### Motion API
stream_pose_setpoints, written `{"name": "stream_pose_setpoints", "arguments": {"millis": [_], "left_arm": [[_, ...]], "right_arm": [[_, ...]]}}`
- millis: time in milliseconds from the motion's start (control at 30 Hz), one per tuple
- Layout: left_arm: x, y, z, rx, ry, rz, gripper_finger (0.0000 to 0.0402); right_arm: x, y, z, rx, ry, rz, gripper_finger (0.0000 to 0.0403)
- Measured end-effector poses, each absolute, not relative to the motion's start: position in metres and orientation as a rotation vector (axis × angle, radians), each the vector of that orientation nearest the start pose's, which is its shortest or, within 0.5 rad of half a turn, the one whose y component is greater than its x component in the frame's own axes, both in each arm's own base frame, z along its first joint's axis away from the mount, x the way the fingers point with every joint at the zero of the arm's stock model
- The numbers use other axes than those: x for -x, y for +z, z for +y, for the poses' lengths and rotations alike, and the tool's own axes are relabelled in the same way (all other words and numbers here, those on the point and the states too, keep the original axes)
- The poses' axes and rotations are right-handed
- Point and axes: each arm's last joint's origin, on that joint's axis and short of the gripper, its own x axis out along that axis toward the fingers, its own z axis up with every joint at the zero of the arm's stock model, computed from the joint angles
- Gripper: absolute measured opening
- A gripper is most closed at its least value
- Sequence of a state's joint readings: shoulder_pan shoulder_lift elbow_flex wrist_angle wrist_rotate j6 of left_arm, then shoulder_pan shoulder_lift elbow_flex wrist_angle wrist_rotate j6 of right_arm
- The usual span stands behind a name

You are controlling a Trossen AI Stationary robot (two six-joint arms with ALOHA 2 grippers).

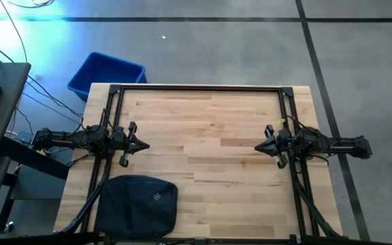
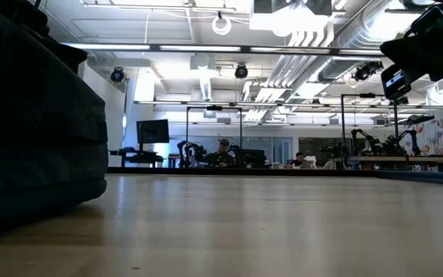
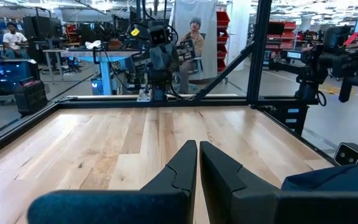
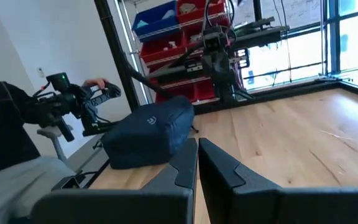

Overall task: Unpack backpack
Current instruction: Return to home position

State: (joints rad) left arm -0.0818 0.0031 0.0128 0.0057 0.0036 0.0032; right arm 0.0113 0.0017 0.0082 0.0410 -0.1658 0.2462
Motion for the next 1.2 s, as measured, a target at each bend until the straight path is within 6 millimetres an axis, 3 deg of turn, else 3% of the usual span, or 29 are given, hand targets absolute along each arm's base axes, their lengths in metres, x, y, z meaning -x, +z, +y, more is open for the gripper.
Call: {"name": "stream_pose_setpoints", "arguments": {"millis": [1200], "left_arm": [[-0.0971, 0.168, -0.0033, -0.003, -0.037, -0.014, 0.0]], "right_arm": [[-0.0984, 0.1682, 0.0059, -0.244, 0.18, -0.001, 0.0]]}}
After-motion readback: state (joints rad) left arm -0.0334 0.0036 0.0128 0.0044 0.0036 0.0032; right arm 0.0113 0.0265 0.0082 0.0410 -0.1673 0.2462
